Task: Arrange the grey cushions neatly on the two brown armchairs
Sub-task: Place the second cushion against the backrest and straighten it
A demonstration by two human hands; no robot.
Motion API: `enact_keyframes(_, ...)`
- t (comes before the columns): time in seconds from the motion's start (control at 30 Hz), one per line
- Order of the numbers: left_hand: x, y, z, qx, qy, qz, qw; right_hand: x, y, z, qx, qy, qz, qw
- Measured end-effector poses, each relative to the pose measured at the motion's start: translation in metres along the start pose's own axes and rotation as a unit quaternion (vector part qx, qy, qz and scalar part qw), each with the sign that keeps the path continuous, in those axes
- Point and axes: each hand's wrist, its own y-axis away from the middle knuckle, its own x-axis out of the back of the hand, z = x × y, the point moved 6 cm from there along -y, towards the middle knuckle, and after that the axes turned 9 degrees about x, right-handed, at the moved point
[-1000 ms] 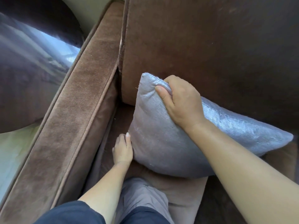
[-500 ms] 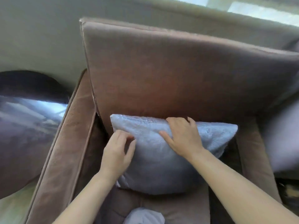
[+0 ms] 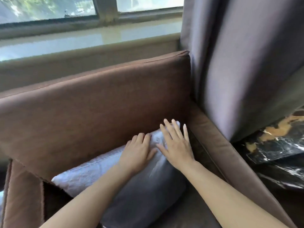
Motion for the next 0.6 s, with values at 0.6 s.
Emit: enact_keyframes(0.6, -0.026, -0.080, 0.082, -0.007, -0.050, 0.013, 0.999, -0.099, 0.055, 0.052, -0.347, -0.512, 0.146, 0.772)
